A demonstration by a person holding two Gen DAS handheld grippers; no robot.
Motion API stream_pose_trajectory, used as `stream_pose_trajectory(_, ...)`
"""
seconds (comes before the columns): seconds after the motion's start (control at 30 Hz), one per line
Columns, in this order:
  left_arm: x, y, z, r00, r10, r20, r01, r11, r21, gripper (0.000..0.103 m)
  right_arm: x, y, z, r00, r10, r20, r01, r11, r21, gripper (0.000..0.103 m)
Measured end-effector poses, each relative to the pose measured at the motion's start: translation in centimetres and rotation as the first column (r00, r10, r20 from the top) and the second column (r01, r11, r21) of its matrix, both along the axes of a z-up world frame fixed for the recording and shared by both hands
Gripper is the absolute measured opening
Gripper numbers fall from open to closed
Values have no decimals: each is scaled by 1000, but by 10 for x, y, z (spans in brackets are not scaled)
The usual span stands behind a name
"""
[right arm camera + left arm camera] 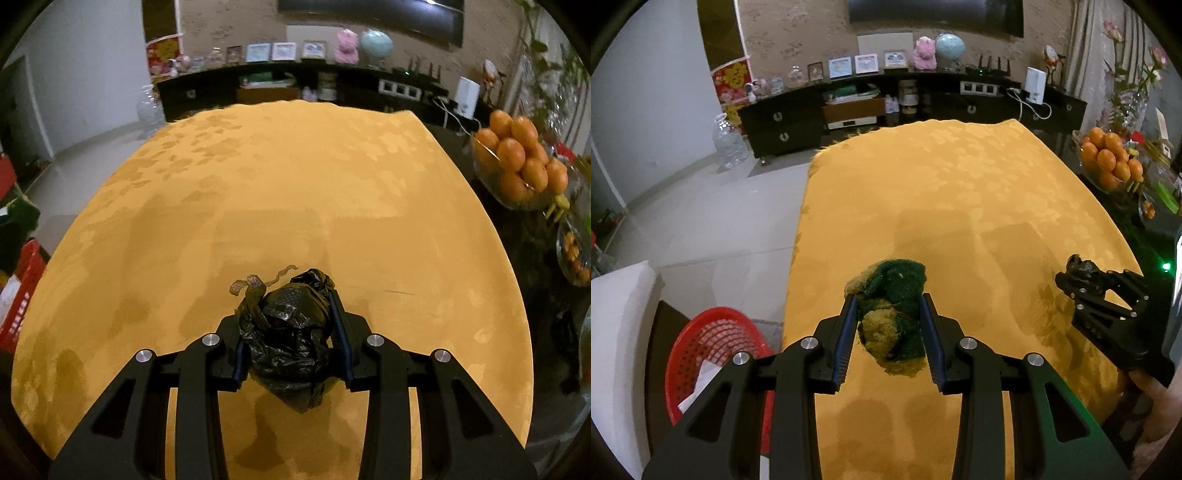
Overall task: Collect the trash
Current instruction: 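Carry the green sponge in the left tool while the right tool carries the black bag to the basket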
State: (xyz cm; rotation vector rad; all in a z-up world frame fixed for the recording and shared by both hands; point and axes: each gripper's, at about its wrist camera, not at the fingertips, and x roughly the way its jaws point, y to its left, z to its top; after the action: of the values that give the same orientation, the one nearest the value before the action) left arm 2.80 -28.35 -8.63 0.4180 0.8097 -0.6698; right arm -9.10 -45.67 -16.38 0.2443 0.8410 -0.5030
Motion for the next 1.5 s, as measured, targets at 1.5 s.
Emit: stream_pose_trajectory(1.5, 36, 221, 54, 909, 413, 63, -403, 906, -127, 33, 69, 166, 88, 928, 366, 69, -367, 930, -3, 36)
